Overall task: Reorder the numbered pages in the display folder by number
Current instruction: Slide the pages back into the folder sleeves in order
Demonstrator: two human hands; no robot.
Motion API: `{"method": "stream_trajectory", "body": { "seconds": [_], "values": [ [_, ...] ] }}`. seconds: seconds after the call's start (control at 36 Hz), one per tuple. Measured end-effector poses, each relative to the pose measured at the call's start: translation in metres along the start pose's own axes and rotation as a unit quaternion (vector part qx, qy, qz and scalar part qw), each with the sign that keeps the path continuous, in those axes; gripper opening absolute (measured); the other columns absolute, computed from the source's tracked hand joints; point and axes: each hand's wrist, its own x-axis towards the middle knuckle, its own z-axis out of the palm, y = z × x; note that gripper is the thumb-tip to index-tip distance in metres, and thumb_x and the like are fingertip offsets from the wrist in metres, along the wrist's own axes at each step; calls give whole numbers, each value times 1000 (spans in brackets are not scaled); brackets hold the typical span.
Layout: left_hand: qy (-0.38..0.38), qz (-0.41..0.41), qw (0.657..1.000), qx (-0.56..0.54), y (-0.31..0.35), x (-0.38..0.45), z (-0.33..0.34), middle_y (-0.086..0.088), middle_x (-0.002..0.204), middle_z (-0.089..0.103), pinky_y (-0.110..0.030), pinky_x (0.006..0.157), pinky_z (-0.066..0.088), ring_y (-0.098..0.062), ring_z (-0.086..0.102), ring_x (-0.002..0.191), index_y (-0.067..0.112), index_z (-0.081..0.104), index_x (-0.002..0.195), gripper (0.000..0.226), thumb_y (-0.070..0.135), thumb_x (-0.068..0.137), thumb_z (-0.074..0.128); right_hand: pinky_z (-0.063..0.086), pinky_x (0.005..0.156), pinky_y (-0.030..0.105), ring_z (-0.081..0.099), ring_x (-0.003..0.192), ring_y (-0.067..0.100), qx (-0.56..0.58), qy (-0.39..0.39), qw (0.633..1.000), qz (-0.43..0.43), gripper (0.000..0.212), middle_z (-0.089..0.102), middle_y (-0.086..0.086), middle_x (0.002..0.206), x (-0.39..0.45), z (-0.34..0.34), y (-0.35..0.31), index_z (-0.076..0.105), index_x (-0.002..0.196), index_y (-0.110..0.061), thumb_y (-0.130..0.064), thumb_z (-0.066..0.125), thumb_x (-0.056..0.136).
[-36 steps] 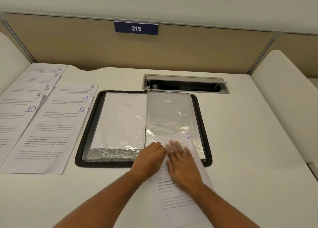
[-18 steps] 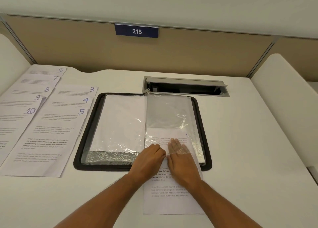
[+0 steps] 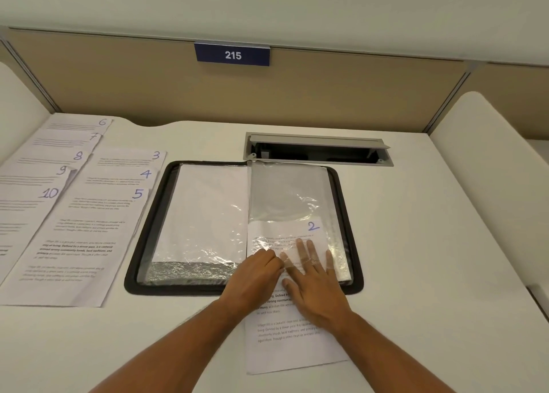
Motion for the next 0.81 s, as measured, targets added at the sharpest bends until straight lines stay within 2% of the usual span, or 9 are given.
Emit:
{"method": "stream_trajectory", "body": {
  "seconds": [0.11, 0.17, 0.25, 0.33, 0.44, 0.53, 0.58, 0.64, 0.81],
  "values": [
    [1, 4, 1000, -3, 0, -1, 1, 0, 85, 60, -31, 59, 51, -18, 55, 73, 15, 66, 93, 4, 13, 91, 69, -13, 123, 55, -37, 149, 17, 2, 0, 1000, 24, 57, -28, 1, 166, 0, 1, -4, -20, 154, -53, -64, 9, 106],
    [-6, 4, 1000, 3, -2, -2, 4, 1, 85, 59, -33, 60, 50, -18, 53, 74, 15, 65, 93, 2, 15, 94, 63, -12, 123, 56, -33, 151, 19, -1, 12, 999, 37, 57, -23, 3, 168, 2, 5, -6, -16, 156, -51, -64, 8, 106],
    [-19, -1, 1000, 21, -7, -4, 10, 2, 85, 56, -36, 61, 49, -18, 50, 75, 17, 64, 92, 12, 18, 97, 53, -8, 123, 57, -23, 155, 23, -13, 25, 998, 61, 59, -12, 6, 170, 6, 13, -8, -9, 159, -46, -63, 8, 106],
    [-13, -7, 1000, 15, -6, -4, 7, 2, 84, 57, -35, 60, 49, -17, 50, 75, 17, 65, 91, 8, 17, 96, 58, -5, 123, 55, -18, 156, 24, -12, 36, 997, 63, 60, -9, 7, 170, 9, 15, -8, -6, 161, -41, -62, 9, 107],
    [-8, -20, 1000, -4, -3, -3, 3, 4, 86, 58, -31, 61, 49, -15, 52, 76, 18, 66, 94, 5, 19, 96, 62, -4, 125, 48, -19, 156, 17, 3, 34, 999, 31, 64, -14, 2, 170, 3, 15, -2, -4, 163, -31, -60, 4, 106],
    [-3, -27, 1000, -3, -3, -3, 5, 4, 85, 57, -32, 60, 50, -15, 52, 75, 18, 65, 92, 9, 20, 97, 58, 11, 125, 44, -2, 158, 14, 8, 39, 999, -30, 63, 4, 0, 171, -9, 17, 3, 15, 164, -20, -49, 10, 109],
    [0, -30, 1000, -4, -2, -2, 5, 4, 85, 57, -32, 59, 50, -15, 52, 75, 18, 65, 91, 17, 24, 99, 51, 16, 124, 41, 6, 158, 14, 7, 43, 997, -67, 59, 13, 0, 171, -17, 20, 6, 19, 163, -17, -44, 17, 110],
    [1, -28, 1000, -3, 1, -2, 5, 4, 85, 58, -32, 59, 50, -15, 53, 74, 18, 65, 91, 20, 26, 99, 48, 13, 124, 38, 6, 158, 13, 11, 42, 996, -72, 59, 12, -2, 171, -20, 21, 8, 16, 164, -18, -43, 17, 110],
    [-11, -22, 1000, -7, 4, -2, 3, 3, 85, 60, -33, 60, 52, -16, 55, 75, 17, 67, 91, 2, 17, 93, 68, -2, 126, 33, -14, 155, 4, 23, 17, 999, -45, 61, -8, -11, 170, -4, 15, 9, -1, 164, -25, -48, 13, 109]
  ]
}}
